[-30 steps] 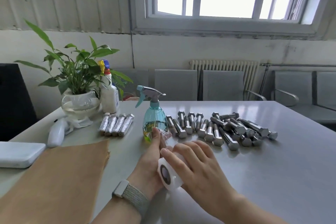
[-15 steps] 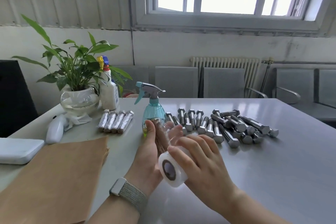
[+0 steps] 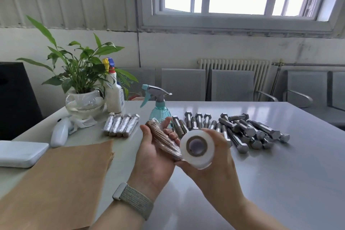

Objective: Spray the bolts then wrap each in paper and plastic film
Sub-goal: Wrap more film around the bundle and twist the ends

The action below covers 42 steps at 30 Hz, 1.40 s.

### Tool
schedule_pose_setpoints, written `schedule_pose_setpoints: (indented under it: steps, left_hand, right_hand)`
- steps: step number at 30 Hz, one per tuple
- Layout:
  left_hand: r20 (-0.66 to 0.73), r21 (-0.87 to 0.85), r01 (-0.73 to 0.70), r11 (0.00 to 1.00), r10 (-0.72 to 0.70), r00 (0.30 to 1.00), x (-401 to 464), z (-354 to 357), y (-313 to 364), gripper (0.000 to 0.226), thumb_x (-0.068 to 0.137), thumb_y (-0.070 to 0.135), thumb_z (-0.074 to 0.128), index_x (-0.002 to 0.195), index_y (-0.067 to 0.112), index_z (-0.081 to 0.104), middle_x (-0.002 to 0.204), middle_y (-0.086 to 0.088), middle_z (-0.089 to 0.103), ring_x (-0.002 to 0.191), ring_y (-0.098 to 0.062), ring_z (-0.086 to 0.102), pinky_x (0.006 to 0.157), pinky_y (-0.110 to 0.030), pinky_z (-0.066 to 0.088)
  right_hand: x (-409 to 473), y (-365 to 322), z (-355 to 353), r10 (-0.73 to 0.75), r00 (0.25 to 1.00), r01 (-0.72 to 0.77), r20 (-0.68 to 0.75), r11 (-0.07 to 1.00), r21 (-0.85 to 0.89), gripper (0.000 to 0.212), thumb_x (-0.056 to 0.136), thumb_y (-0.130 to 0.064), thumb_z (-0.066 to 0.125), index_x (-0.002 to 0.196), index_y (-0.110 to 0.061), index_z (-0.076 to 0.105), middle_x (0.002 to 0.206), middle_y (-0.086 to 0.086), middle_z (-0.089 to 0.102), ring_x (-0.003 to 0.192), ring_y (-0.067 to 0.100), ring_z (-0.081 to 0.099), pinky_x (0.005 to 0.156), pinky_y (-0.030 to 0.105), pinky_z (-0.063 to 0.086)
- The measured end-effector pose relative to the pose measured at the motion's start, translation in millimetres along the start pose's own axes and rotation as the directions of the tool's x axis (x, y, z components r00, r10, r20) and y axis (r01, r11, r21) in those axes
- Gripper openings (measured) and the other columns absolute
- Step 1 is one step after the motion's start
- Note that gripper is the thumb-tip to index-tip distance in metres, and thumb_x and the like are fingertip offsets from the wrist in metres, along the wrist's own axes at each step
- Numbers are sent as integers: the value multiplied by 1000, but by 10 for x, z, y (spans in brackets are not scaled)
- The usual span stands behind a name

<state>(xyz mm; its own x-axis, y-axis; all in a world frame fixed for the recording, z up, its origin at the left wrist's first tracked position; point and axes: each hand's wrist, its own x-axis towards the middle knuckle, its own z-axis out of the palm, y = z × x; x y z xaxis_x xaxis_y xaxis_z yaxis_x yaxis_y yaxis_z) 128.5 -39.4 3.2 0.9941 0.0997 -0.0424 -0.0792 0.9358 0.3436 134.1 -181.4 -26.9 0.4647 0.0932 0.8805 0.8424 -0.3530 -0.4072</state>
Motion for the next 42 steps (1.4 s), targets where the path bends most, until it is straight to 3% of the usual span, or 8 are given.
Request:
schedule_pose_setpoints:
  steps: [4, 7, 11, 15, 21, 24, 37, 42]
  left_hand:
    - [-49, -29, -41, 999, 39, 998, -2, 32, -10, 50, 95, 57, 42, 98, 11, 60, 74, -8, 58, 70, -20, 57, 79, -39, 49]
    - [-37, -32, -55, 998, 54, 998, -20, 75, -37, 46, 99, 48, 40, 111, 6, 52, 101, -17, 58, 93, -30, 62, 83, -48, 52]
    - [86, 150, -123, 981, 111, 990, -49, 61, -85, 49, 102, 35, 36, 134, -2, 42, 112, -26, 65, 102, -38, 66, 83, -50, 57]
    - [192, 368, -315, 875, 260, 946, -51, 14, -99, 47, 91, 34, 46, 128, 6, 42, 106, -23, 70, 94, -37, 70, 70, -39, 59]
    - [319, 614, -532, 583, 433, 843, -35, -85, -113, 27, 90, 51, 52, 99, 26, 53, 77, -7, 63, 71, -26, 64, 75, -48, 54]
    - [310, 631, -551, 546, 474, 824, -36, -79, -95, 33, 87, 57, 53, 99, 26, 56, 64, -2, 52, 55, -20, 53, 58, -33, 51]
    - [298, 862, -394, 318, 311, 902, -105, -36, -163, 56, 86, 65, 36, 77, 12, 51, 50, -10, 43, 38, -18, 40, 35, -23, 37]
    - [322, 906, -371, 205, 236, 917, -74, -110, -163, 51, 84, 71, 37, 81, 23, 56, 55, -2, 45, 50, -17, 44, 45, -31, 38]
  right_hand:
    - [41, 33, 29, 307, 951, -307, 29, 938, 163, 93, 49, -25, 98, 114, -50, 36, 108, -21, 56, 100, 1, 57, 80, 10, 44]
    - [123, 53, 9, 581, 804, -587, 124, 744, 319, 83, 43, -35, 95, 103, -56, 41, 103, -27, 61, 92, 0, 62, 75, 25, 54]
    - [166, 111, -56, 766, 544, -817, 341, 393, 422, 87, 47, -38, 93, 122, -27, 50, 112, 8, 68, 95, 22, 69, 74, 44, 59]
    - [215, 66, -129, 751, 400, -878, 526, 150, 454, 80, 56, -26, 88, 125, 1, 56, 99, 20, 65, 79, 26, 64, 61, 36, 53]
    - [199, -51, -166, 684, 309, -927, 661, 63, 369, 69, 64, -37, 86, 119, -2, 64, 93, 17, 68, 77, 25, 63, 63, 33, 53]
    - [155, -91, -160, 685, 218, -954, 695, -2, 301, 56, 76, -41, 73, 121, -11, 61, 106, 18, 71, 89, 30, 69, 80, 45, 58]
    - [223, -113, -243, 594, 355, -933, 722, 269, 237, 36, 69, -59, 80, 85, -26, 75, 79, 3, 72, 70, 17, 68, 65, 33, 55]
    - [261, 36, -336, 630, 144, -989, 763, 67, 131, 57, 74, -47, 70, 118, -11, 66, 90, 8, 74, 81, 22, 71, 79, 35, 54]
